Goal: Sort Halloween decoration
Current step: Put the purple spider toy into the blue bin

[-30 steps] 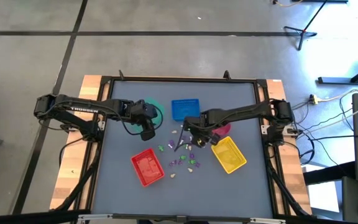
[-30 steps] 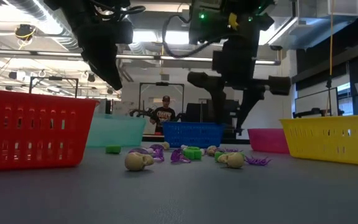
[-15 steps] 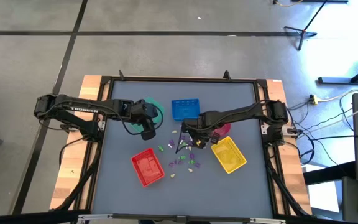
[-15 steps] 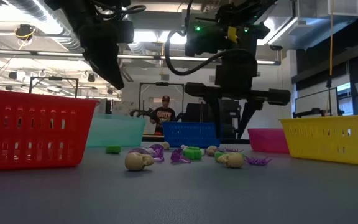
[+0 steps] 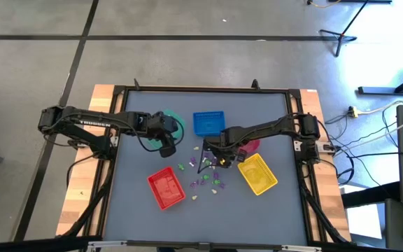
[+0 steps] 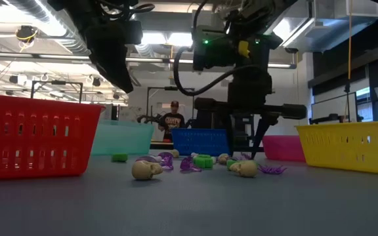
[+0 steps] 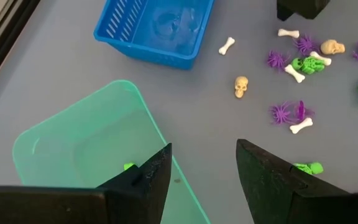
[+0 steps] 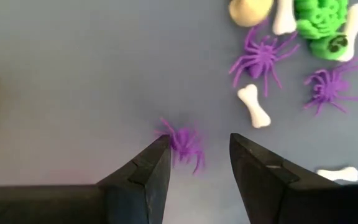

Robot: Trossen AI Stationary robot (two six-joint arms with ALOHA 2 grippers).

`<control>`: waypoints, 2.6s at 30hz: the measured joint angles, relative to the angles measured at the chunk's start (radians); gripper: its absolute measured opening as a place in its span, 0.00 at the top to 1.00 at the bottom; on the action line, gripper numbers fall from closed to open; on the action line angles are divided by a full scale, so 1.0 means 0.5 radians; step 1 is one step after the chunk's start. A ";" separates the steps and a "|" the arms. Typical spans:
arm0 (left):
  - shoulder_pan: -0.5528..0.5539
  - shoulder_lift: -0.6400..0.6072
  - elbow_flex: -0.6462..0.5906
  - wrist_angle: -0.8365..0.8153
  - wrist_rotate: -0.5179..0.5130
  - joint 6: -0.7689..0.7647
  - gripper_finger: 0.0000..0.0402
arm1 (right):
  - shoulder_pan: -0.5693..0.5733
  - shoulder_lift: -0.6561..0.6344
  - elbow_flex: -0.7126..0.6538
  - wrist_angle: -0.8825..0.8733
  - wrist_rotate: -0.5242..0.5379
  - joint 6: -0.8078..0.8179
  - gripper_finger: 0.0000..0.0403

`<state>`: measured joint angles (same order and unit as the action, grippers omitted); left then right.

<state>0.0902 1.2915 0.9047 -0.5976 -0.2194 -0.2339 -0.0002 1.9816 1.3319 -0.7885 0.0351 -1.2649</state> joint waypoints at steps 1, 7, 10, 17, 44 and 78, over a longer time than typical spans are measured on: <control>0.000 0.000 0.000 0.003 0.000 0.000 0.59 | 0.000 0.001 0.000 -0.004 0.008 0.001 0.59; 0.000 0.000 0.000 0.018 0.000 0.000 0.59 | 0.000 0.000 0.000 -0.033 0.020 0.002 0.59; 0.000 0.000 0.000 0.018 0.000 0.000 0.59 | 0.000 0.001 0.000 -0.056 0.019 0.004 0.59; 0.000 0.000 0.000 0.018 0.000 0.000 0.59 | 0.000 0.000 0.000 -0.061 0.015 0.006 0.59; 0.000 0.000 0.000 0.018 0.000 -0.002 0.59 | 0.000 0.000 0.000 -0.061 0.013 0.006 0.96; 0.000 0.000 0.000 0.018 0.051 -0.002 0.59 | -0.226 -0.013 0.521 -0.092 0.642 0.234 0.98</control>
<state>0.0902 1.2915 0.9047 -0.5888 -0.1941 -0.2348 -0.1131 1.9751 1.5925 -0.8346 0.3559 -1.1478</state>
